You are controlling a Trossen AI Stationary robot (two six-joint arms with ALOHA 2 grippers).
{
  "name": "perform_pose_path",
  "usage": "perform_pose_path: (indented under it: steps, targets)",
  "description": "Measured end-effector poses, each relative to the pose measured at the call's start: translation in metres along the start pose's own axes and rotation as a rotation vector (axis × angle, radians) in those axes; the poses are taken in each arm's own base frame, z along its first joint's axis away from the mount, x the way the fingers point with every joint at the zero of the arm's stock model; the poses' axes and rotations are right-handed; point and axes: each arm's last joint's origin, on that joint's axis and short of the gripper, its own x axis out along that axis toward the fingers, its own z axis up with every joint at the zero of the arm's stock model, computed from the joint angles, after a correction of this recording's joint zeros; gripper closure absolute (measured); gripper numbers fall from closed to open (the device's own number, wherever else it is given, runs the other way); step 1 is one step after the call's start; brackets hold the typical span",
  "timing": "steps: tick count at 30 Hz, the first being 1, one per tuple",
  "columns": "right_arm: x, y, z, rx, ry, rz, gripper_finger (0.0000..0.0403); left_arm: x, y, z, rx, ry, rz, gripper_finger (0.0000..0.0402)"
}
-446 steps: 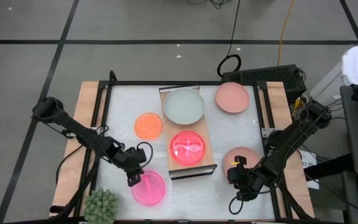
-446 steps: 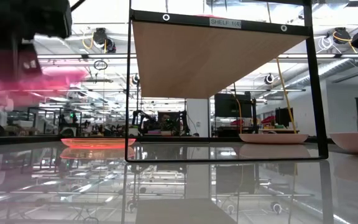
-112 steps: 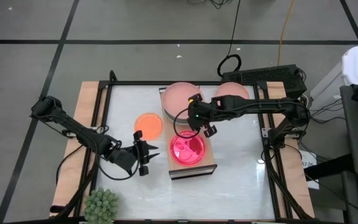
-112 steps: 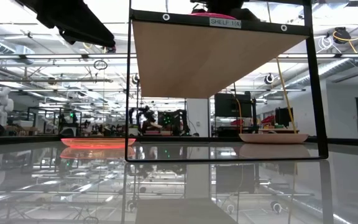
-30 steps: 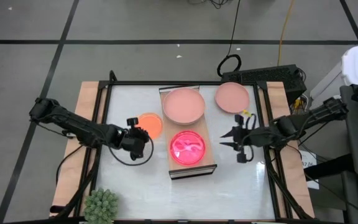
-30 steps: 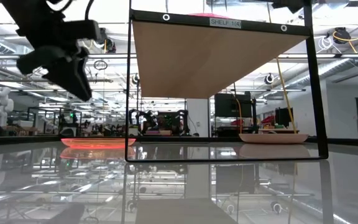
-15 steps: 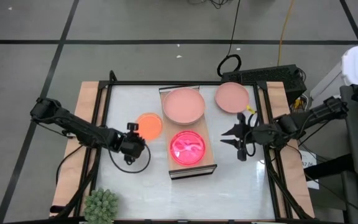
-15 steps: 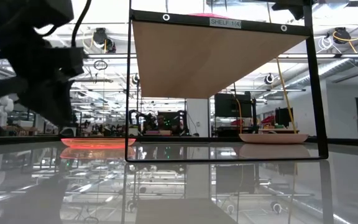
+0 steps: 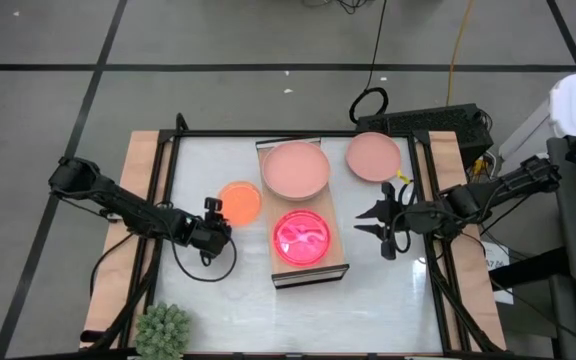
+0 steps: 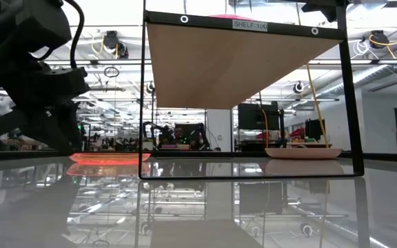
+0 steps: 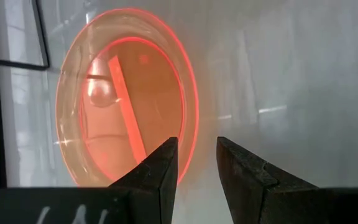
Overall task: Place and stack plates onto a shelf
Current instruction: Stack the orange plate on the pink plate on the shelf
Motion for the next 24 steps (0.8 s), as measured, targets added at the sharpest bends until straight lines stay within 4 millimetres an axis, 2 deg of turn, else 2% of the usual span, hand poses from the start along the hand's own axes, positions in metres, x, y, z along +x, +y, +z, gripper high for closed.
perform_pose_path:
  steps: [13, 24]
  targets:
    - [0.000, 0.000, 0.000, 0.002, 0.001, 0.004, 0.0305, 0.019, -0.004, 0.000, 0.104, 0.072, 0.047, 0.0284]
    - [0.000, 0.001, 0.000, 0.001, 0.002, 0.006, 0.0305, 0.023, -0.005, 0.001, 0.069, 0.073, 0.086, 0.0284]
